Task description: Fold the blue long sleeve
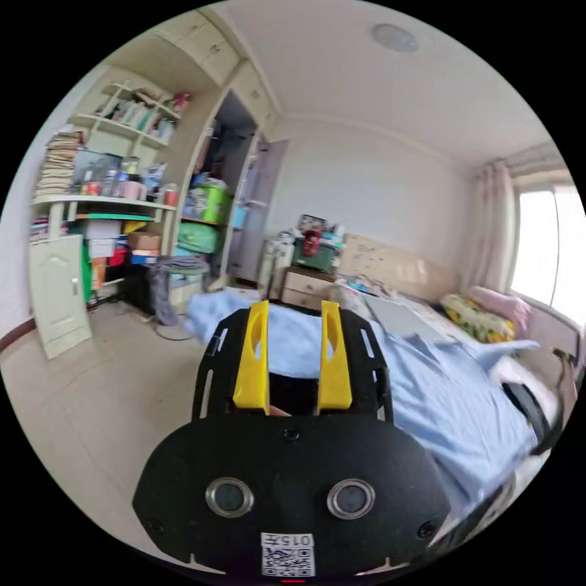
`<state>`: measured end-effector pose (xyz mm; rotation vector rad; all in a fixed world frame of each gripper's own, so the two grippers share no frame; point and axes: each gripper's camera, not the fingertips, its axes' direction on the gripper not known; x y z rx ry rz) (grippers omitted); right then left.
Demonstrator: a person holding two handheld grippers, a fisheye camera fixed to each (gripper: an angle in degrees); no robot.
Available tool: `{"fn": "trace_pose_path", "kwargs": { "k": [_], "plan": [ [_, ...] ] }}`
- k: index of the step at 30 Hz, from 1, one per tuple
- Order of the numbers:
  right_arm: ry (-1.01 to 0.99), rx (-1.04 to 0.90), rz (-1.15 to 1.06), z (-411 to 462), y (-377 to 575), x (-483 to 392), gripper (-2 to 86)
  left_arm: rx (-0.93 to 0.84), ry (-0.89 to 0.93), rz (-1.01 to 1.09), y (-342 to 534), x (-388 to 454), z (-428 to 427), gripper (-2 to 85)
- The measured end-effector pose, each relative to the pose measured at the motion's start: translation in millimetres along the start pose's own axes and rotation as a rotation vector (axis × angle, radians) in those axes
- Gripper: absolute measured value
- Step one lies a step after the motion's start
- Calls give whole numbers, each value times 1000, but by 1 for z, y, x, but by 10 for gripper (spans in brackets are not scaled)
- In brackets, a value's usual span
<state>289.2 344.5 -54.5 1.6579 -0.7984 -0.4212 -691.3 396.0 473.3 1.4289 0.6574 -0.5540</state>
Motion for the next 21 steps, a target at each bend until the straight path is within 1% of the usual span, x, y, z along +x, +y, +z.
{"fn": "trace_pose_path", "kwargs": {
  "k": [1, 3, 4, 6, 8, 9, 10, 12, 14, 15, 18, 20, 21],
  "plan": [
    [-53, -22, -43, 0, 18, -5, 79, -21, 51, 32, 14, 15, -6, 120],
    [-236, -82, -208, -10, 88, -38, 85, -111, 242, 168, 65, 82, -31, 115],
    [-278, -90, -251, -14, 105, -47, 86, -128, 282, 194, 76, 99, -38, 114],
    [-424, -131, -438, -34, 164, -90, 89, -147, 420, 312, 108, 166, -70, 109],
    [-482, -138, -561, -52, 202, -120, 91, -146, 470, 398, 120, 210, -94, 106],
    [-506, -127, -649, -65, 225, -138, 91, -147, 477, 457, 124, 236, -105, 103],
    [-509, -120, -688, -71, 235, -145, 90, -150, 474, 487, 126, 248, -110, 102],
    [-470, -97, -813, -86, 267, -169, 89, -182, 453, 575, 129, 286, -118, 96],
    [-431, -100, -843, -86, 282, -176, 90, -218, 411, 603, 129, 305, -118, 95],
    [-398, -125, -863, -80, 290, -178, 95, -221, 368, 609, 127, 314, -118, 95],
    [-316, -186, -887, -63, 311, -177, 97, -237, 330, 606, 124, 335, -121, 97],
    [-270, -171, -861, -57, 321, -172, 86, -233, 298, 619, 125, 345, -125, 97],
    [-280, -157, -833, -58, 325, -167, 75, -218, 264, 622, 125, 350, -131, 93]
  ]
}}
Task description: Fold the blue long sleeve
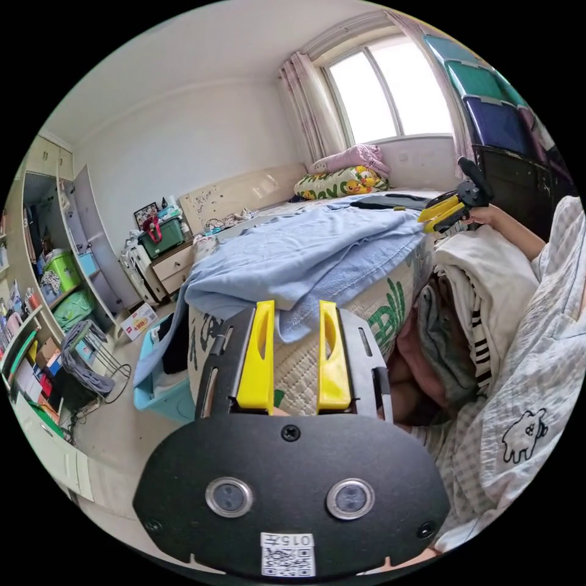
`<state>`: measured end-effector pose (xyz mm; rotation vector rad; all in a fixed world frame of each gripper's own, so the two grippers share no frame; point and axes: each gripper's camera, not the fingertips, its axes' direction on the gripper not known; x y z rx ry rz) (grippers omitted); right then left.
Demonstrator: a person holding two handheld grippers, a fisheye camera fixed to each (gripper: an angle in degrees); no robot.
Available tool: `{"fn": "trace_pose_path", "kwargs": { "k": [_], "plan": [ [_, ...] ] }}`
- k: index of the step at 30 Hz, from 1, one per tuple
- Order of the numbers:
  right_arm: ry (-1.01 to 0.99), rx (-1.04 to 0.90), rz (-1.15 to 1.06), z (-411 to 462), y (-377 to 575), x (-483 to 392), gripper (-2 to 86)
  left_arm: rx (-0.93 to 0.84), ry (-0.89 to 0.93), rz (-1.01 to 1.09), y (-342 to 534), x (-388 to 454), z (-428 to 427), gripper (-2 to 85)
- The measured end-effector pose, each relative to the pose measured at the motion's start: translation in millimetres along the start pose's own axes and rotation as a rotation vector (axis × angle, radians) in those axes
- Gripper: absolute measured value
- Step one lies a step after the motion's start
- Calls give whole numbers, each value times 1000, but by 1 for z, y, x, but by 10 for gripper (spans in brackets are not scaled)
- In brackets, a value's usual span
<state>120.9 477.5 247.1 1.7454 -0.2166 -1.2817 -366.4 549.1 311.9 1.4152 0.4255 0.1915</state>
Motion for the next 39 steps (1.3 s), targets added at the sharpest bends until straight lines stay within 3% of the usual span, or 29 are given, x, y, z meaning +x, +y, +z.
{"fn": "trace_pose_path", "kwargs": {
  "k": [7, 13, 18, 23, 25, 29, 35, 39],
  "plan": [
    [81, 89, 59, -28, 41, 0, 13, -13, -125, -83, -2, 4, -19, 43],
    [26, 142, 32, -51, 77, -11, 5, 200, -84, -335, 38, -30, -95, 14],
    [-14, 29, -21, -21, 87, -23, 28, 106, -83, -409, 76, -22, -89, 13],
    [-25, 171, 123, -51, 110, -2, 74, 162, -101, -442, 83, -9, -111, 33],
    [2, 202, 133, -56, 119, -4, 88, 212, -126, -411, 79, -1, -127, 67],
    [15, 79, 71, -36, 116, -20, 116, 191, -149, -272, 53, 21, -137, 111],
    [17, 52, 92, -36, 113, -16, 113, 132, -249, -40, 13, 57, -119, 103],
    [29, 61, 111, -46, 118, -13, 110, 12, -327, 8, 1, 63, -98, 82]
  ]
}}
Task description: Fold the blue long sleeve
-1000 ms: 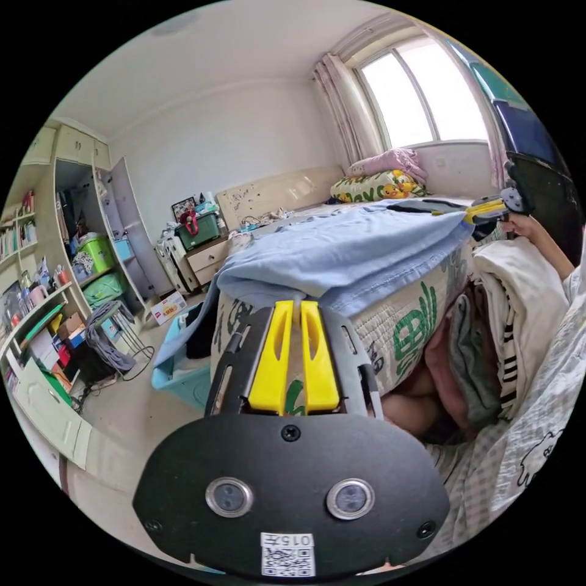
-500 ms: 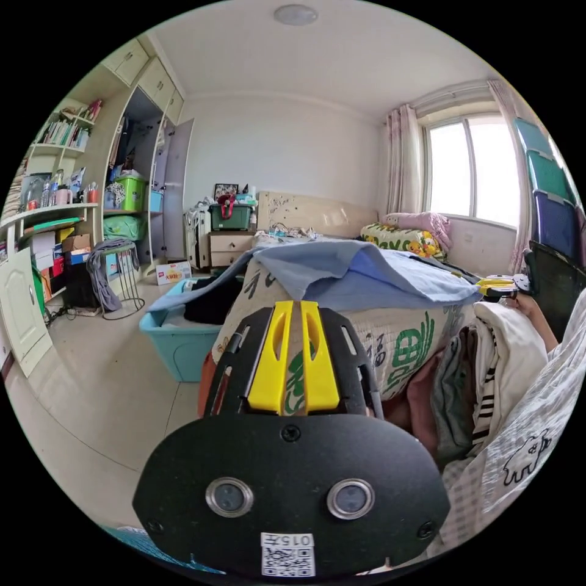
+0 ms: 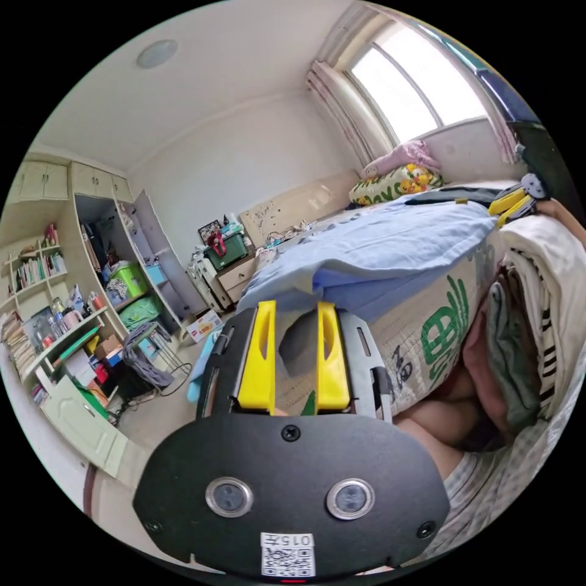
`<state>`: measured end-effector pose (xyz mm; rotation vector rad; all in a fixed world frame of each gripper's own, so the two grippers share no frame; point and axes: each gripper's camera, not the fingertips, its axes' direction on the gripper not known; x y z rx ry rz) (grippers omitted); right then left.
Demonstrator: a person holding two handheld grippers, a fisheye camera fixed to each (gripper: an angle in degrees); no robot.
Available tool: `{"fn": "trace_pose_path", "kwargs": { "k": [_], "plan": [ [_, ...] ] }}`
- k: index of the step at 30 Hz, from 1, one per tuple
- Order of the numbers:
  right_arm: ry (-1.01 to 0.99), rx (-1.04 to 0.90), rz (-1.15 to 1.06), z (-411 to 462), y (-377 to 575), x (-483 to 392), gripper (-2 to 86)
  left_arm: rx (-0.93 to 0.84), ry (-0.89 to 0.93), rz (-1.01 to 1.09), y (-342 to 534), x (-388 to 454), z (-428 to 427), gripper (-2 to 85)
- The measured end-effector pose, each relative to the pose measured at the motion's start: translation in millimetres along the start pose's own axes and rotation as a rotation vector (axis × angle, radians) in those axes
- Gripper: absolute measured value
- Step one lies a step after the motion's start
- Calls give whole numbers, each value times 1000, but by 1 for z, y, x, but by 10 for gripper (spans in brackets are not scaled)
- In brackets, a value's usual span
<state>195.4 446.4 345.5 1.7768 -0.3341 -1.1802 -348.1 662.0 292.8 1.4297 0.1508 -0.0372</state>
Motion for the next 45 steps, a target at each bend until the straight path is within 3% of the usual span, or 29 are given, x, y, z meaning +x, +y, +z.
{"fn": "trace_pose_path", "kwargs": {
  "k": [4, 10, 14, 18, 20, 27, 31, 36, 42, 45],
  "plan": [
    [15, 0, 2, -8, 0, 1, 105, -15, 32, -24, 17, -10, -6, 42],
    [28, 38, 59, -30, 3, 18, 82, 97, -90, -372, 106, -73, -59, 16],
    [13, 60, 69, -46, 1, 29, 82, 34, 38, -552, 183, -99, -51, 22],
    [-25, 106, 93, -67, -5, 45, 84, 147, -44, -441, 199, -86, -64, 59],
    [-44, 119, 116, -75, -8, 54, 86, 89, -56, -434, 195, -93, -47, 83],
    [-153, 137, 229, -102, -27, 97, 96, 60, 354, -769, 249, -157, 50, 109],
    [-224, 186, 296, -122, -30, 126, 98, 103, 381, -814, 274, -169, 57, 61],
    [-321, 403, 567, -167, -5, 193, 91, 107, 398, -770, 291, -188, 58, 12],
    [-394, 195, 517, -160, -55, 211, 104, 102, 383, -770, 297, -195, 74, 8],
    [-413, 120, 422, -159, -88, 208, 30, 81, 377, -767, 294, -199, 82, 16]
  ]
}}
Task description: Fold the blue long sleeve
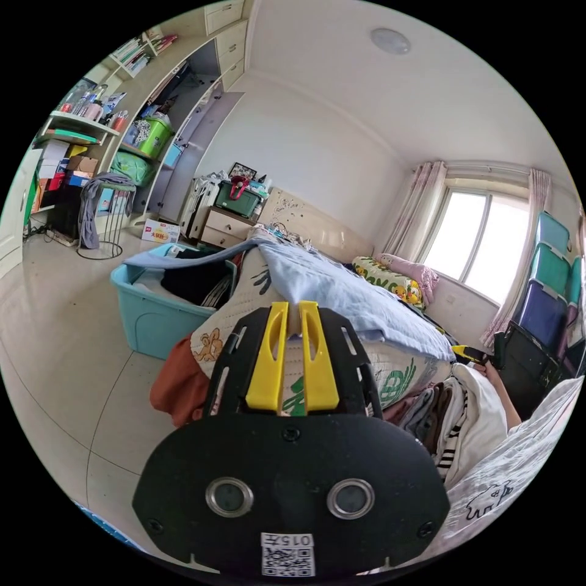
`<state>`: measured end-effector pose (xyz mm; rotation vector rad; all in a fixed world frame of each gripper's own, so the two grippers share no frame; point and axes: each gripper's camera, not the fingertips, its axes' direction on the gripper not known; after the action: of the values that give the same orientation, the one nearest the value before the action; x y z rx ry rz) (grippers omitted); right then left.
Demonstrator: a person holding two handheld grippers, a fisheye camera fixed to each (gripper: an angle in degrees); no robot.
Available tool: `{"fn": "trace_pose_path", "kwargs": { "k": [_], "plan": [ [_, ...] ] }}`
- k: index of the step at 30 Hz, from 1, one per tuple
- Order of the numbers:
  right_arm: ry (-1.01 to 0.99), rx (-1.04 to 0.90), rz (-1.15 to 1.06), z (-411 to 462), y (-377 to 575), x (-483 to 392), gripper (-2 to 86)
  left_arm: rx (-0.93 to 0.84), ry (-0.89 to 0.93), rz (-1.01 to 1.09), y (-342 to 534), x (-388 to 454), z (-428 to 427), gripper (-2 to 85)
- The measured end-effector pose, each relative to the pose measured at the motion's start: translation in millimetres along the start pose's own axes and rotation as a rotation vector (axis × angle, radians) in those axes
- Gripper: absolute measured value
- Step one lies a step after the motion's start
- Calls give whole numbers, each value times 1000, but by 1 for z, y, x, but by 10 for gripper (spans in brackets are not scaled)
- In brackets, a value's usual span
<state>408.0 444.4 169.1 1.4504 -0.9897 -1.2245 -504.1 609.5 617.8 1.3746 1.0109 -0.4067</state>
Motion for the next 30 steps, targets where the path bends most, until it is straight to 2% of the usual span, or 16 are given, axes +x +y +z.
{"fn": "trace_pose_path", "kwargs": {
  "k": [4, 7, 10, 14, 17, 21, 23, 26, 28, 30],
  "plan": [
    [83, 1, -62, -14, -23, -15, -6, 37, -21, 42, -12, 5, -13, 10],
    [169, 121, 20, -57, -27, -6, -9, 37, -40, 86, -27, 14, -22, 7],
    [256, 46, 92, -66, -36, 11, -8, -30, -106, 133, -37, 22, -5, 8],
    [243, -42, 72, -64, -67, 20, -2, -93, -150, 142, -50, 29, 19, 15],
    [198, 33, 72, -86, -95, 24, 12, -78, -245, 175, -75, 48, 12, 26],
    [94, 96, 79, -136, -164, 45, 75, 114, -455, 358, -132, 112, -14, 37],
    [120, 115, 147, -157, -208, 68, 85, 156, -414, 487, -166, 148, -7, 40],
    [115, 226, 284, -180, -282, 125, 93, 132, -226, 671, -227, 209, 45, 46],
    [67, 298, 378, -182, -323, 170, 97, 71, -107, 798, -259, 251, 101, 50],
    [-8, 355, 547, -172, -373, 237, 109, -79, 71, 973, -295, 315, 192, 54]
  ]
}}
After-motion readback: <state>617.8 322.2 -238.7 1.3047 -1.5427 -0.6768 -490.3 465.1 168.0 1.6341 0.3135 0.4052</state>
